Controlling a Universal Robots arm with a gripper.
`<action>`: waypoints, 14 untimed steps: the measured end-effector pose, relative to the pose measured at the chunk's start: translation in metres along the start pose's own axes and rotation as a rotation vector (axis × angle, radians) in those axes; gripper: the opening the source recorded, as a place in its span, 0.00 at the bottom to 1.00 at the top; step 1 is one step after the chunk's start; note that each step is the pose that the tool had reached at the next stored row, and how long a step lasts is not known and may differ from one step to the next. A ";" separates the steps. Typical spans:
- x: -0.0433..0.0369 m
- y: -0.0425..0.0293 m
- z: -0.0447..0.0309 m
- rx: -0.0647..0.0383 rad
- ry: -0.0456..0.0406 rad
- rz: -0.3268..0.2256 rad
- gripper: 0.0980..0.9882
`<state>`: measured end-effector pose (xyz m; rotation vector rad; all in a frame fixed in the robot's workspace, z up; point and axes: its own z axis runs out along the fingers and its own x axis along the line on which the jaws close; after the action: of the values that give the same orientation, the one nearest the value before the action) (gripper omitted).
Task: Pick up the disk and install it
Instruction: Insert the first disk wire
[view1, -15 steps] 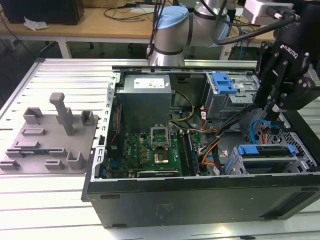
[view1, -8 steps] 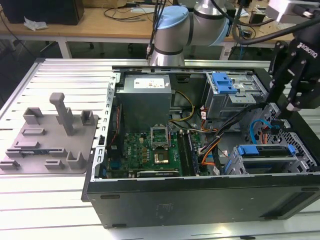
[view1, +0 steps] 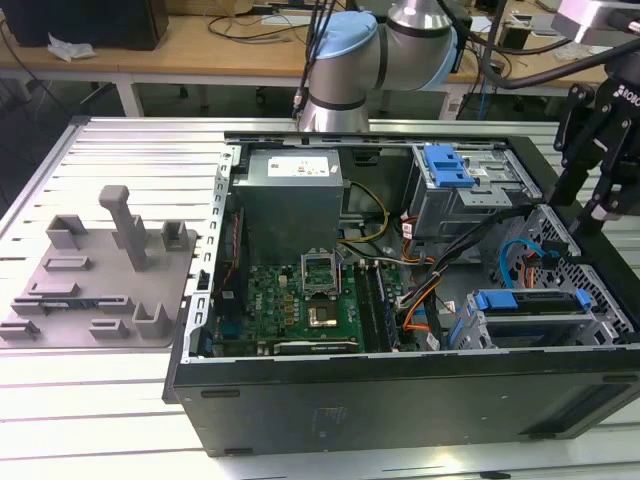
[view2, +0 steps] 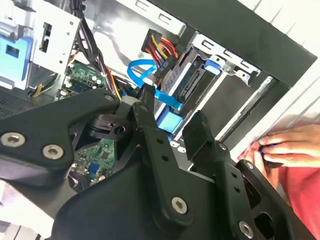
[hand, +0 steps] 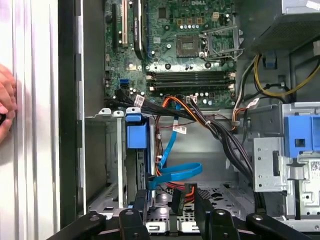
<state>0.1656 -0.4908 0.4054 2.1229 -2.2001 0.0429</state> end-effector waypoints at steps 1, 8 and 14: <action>-0.0043 0.0002 -0.0001 0.005 0.0185 0.001 0.46; -0.0148 0.0006 -0.0001 0.053 0.0358 0.033 0.46; -0.0168 0.0008 0.0020 0.081 0.0712 0.074 0.46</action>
<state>0.1653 -0.4742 0.4021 2.0443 -2.2726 0.2131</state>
